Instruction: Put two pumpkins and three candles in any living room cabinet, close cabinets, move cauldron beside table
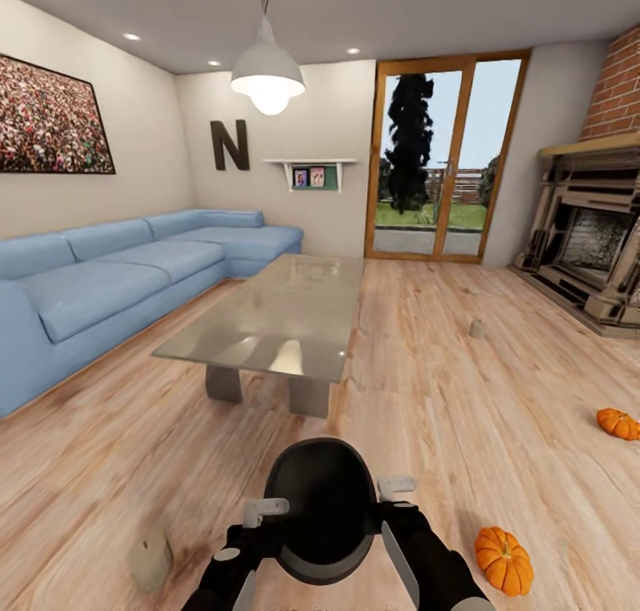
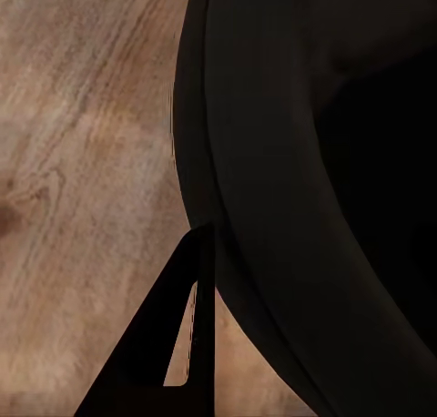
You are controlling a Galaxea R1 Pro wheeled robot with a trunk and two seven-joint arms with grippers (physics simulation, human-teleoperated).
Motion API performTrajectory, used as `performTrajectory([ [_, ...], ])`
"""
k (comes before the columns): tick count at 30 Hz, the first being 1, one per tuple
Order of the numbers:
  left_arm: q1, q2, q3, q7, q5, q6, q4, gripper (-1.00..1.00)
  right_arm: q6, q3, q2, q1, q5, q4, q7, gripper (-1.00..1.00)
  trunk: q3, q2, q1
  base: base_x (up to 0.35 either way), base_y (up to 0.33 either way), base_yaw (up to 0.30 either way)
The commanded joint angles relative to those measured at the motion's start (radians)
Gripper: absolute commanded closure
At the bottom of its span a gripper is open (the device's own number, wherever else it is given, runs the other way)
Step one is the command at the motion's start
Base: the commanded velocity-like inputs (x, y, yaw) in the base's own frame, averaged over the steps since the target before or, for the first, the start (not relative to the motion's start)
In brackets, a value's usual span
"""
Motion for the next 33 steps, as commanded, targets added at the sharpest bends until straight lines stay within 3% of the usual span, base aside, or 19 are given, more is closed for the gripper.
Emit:
performTrajectory([
  [1, 0.0, 0.0, 0.0, -0.056, 0.052, -0.001, -0.001, 1.0, -0.004, -0.001, 0.001, 0.0, -0.013, -0.003, 0.005, 1.0, 0.001, 0.0, 0.0, 0.0, 0.0, -0.173],
  [12, 0.0, 0.0, 0.0, -0.056, 0.053, -0.001, -0.001, 1.0, -0.004, -0.001, 0.001, 0.0, -0.013, -0.003, 0.005, 1.0, 0.002, 0.0, 0.0, 0.036, 0.008, -0.029],
  [25, 0.0, 0.0, 0.0, -0.054, 0.052, 0.0, -0.001, 1.0, -0.004, -0.001, 0.001, 0.0, -0.013, -0.003, 0.005, 1.0, 0.002, 0.0, 0.0, 0.272, 0.09, 0.0],
  [33, 0.0, 0.0, 0.0, -0.054, 0.052, 0.0, -0.001, 1.0, -0.004, -0.001, 0.001, 0.0, -0.013, -0.003, 0.005, 1.0, 0.002, 0.0, 0.0, 0.241, -0.098, 0.0],
])
